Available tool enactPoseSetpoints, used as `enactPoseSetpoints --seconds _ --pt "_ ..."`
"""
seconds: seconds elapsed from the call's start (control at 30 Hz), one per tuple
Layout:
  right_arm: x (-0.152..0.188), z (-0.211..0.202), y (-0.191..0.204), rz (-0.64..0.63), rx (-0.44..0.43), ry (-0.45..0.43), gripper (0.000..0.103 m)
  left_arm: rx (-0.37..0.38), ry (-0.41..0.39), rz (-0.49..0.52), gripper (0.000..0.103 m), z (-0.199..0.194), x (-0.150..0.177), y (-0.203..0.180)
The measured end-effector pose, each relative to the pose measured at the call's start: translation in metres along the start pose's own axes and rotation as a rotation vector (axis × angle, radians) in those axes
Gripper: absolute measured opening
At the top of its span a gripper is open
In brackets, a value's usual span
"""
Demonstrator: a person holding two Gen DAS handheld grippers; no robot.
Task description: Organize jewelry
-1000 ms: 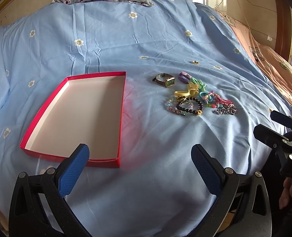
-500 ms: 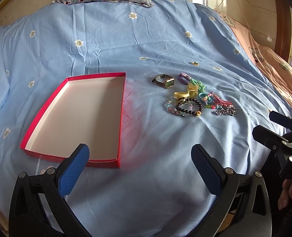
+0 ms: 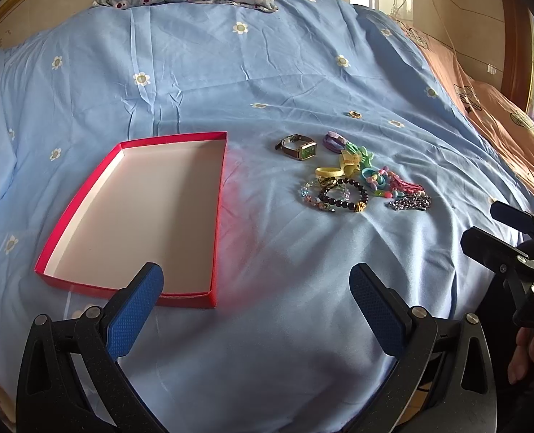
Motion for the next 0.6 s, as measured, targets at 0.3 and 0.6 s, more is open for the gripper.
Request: enactPoseSetpoints --seconds 0.3,0.6 --pt "-0.0020 0.0010 0.0012 0.002 -0.013 -0.002 0.103 0.004 0.004 0.003 0.103 0.0006 -0.0004 -0.0036" --pt "-0.0024 0.0061 0.0010 0.002 -0.028 0.006 0.103 0.010 0.022 0.004 0.103 0.0077 -0.0022 -0.0073"
Point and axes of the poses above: each gripper's, at about its wrist camera, not at the fingertips, and z roughly the way its jaws point, y to its left, x to its underside, the point moved 7 cm from there along z, roughly the way its jaws point, and after that the axes turned 7 degrees about -z, right-handed, at the moved point
